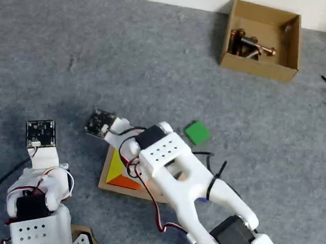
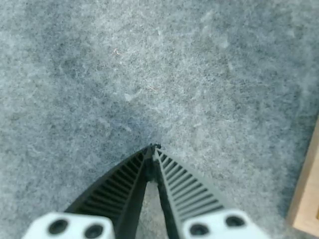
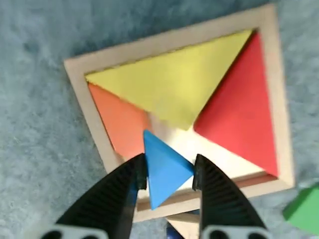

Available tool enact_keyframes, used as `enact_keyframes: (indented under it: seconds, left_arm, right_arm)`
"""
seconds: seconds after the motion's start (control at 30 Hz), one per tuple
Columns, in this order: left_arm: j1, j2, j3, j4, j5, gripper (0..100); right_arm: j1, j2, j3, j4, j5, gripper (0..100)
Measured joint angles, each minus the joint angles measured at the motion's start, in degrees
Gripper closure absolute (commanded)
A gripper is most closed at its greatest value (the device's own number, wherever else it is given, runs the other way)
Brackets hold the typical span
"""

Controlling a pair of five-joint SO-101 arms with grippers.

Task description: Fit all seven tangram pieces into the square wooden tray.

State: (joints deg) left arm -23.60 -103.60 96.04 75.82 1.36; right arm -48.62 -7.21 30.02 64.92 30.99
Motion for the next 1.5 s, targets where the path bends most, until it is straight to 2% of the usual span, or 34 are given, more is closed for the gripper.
enact_keyframes:
  seconds: [0.2,0.6,0.8,0.93,1.07,1.27,1.5]
  left_arm:
    - [0.0,0.0,0.0,0.0,0.0,99]
    - [0.0,0.0,0.0,0.0,0.0,99]
    - [0.0,0.0,0.0,0.0,0.0,99]
    - [0.0,0.0,0.0,0.0,0.0,99]
    - [0.0,0.0,0.0,0.0,0.0,99]
    - [0.0,0.0,0.0,0.0,0.0,99]
    - [0.0,0.0,0.0,0.0,0.0,99]
  right_arm:
    - [0.0,0.0,0.9,-1.5,1.9,79.9]
    - [0.8,0.0,0.9,-1.5,1.9,80.0]
    - [8.2,0.0,0.9,-1.5,1.9,92.0]
    - [10.1,0.0,0.9,-1.5,1.9,99.3]
    - [10.1,0.0,2.0,-1.8,1.9,99.4]
    - [10.4,0.0,9.4,-7.9,1.9,99.4]
    - [10.4,0.0,10.0,-8.7,1.9,99.4]
